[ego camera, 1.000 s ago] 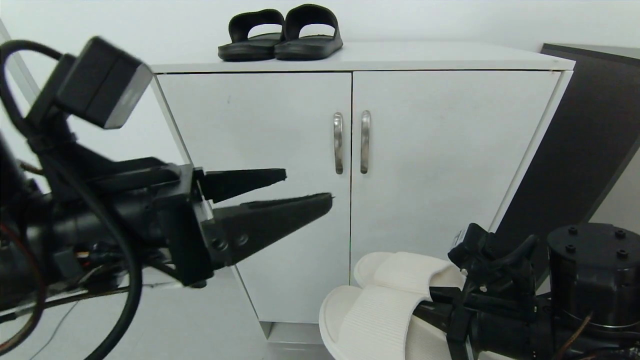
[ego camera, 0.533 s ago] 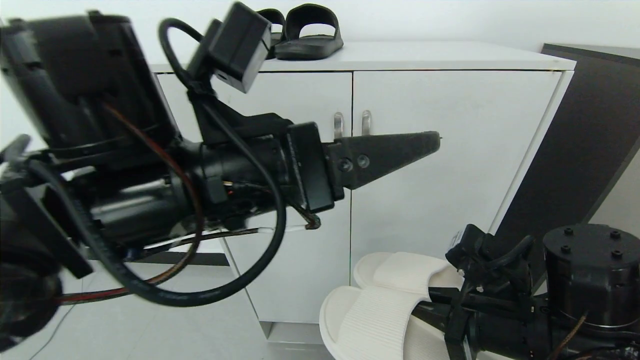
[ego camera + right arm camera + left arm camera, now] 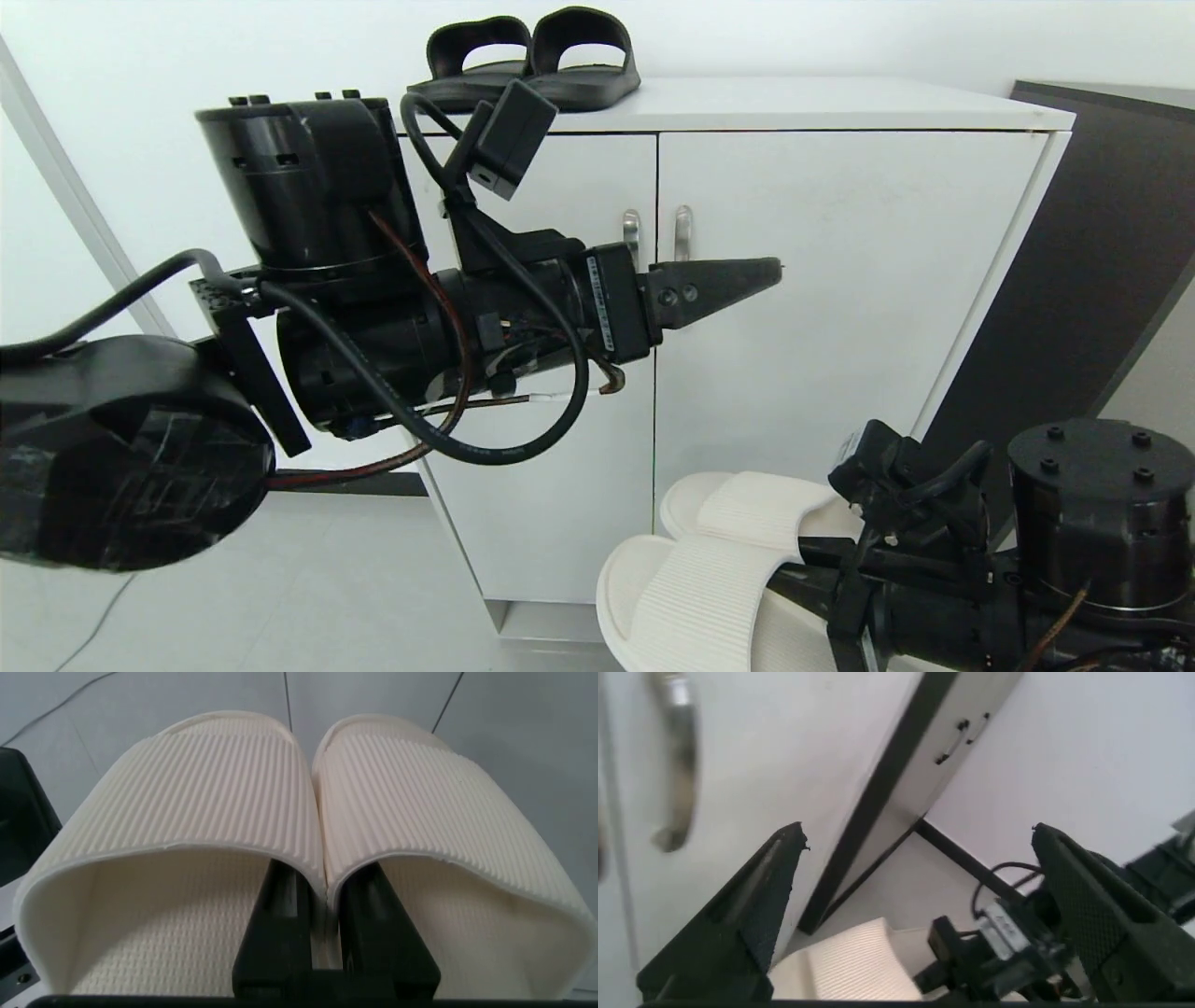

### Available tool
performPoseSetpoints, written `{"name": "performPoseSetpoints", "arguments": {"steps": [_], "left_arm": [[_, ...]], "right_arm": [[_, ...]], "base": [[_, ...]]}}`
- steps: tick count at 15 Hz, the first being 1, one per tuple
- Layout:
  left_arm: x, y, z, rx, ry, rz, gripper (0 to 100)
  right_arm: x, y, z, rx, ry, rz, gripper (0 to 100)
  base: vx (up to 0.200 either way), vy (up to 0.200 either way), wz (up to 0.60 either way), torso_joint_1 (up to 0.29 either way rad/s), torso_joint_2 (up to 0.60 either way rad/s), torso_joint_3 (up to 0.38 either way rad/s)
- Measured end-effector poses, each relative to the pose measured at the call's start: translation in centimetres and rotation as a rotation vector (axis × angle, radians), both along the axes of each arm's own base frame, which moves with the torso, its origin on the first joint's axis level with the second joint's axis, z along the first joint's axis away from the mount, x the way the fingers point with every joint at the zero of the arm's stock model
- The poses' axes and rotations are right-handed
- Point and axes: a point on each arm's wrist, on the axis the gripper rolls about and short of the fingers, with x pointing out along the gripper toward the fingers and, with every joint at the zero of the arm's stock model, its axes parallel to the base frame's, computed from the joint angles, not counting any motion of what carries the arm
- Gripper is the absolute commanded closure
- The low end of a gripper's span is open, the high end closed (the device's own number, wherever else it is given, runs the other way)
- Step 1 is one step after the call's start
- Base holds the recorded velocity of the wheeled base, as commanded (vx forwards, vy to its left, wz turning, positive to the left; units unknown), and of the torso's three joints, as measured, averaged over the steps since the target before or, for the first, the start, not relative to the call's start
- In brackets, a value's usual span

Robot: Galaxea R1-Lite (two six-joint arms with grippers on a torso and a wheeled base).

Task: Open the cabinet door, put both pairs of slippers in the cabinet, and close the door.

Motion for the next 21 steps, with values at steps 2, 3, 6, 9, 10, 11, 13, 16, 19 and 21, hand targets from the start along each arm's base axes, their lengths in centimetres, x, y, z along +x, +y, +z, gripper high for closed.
{"name": "performPoseSetpoints", "arguments": {"steps": [2,3,6,9,10,11,13,16,19,21], "left_arm": [[1.1,0.6,0.0,0.004,0.005,0.038,0],[1.6,0.8,0.0,0.004,0.005,0.051,0],[2.3,0.7,-0.2,0.008,0.007,0.065,0],[3.2,0.3,-0.3,0.012,-0.004,0.089,0],[3.7,0.0,-0.4,0.019,-0.016,0.117,0],[4.0,-0.2,-0.6,0.027,-0.026,0.134,0],[5.0,-0.6,-0.9,0.035,-0.032,0.147,0],[6.1,-1.0,-1.0,0.034,-0.035,0.154,0],[7.0,-1.5,-1.3,0.036,-0.034,0.159,0],[7.4,-1.8,-1.5,0.038,-0.031,0.159,0]], "right_arm": [[0.0,0.0,-0.1,-0.004,0.004,0.001,100],[0.0,0.1,-0.2,-0.005,0.005,0.002,100],[0.1,0.1,-0.3,-0.009,0.009,0.004,100],[0.1,0.2,-0.3,-0.009,0.011,0.005,100],[0.1,0.1,-0.4,-0.011,0.01,0.006,100],[0.0,0.2,-0.4,-0.01,0.01,0.008,100],[-0.1,0.3,-0.4,-0.011,0.01,0.012,100],[-0.1,0.3,-0.4,-0.011,0.01,0.013,100],[-0.1,0.3,-0.4,-0.011,0.011,0.013,100],[-0.1,0.3,-0.4,-0.012,0.012,0.014,100]], "base": [[0.0,0.0,0.0,0.0,0.0,0.0],[0.0,0.0,0.0,0.0,0.0,0.0],[0.0,0.0,0.0,0.0,0.0,0.0],[0.0,0.0,0.0,0.0,0.0,0.0],[0.0,0.0,0.0,0.0,0.0,0.0],[0.0,0.0,0.0,0.0,0.0,0.0],[0.0,0.0,0.0,0.0,0.0,0.0],[0.0,0.0,0.0,0.0,0.0,0.0],[0.0,0.0,0.0,0.0,0.0,0.0],[0.0,0.0,0.0,0.0,0.0,0.0]]}}
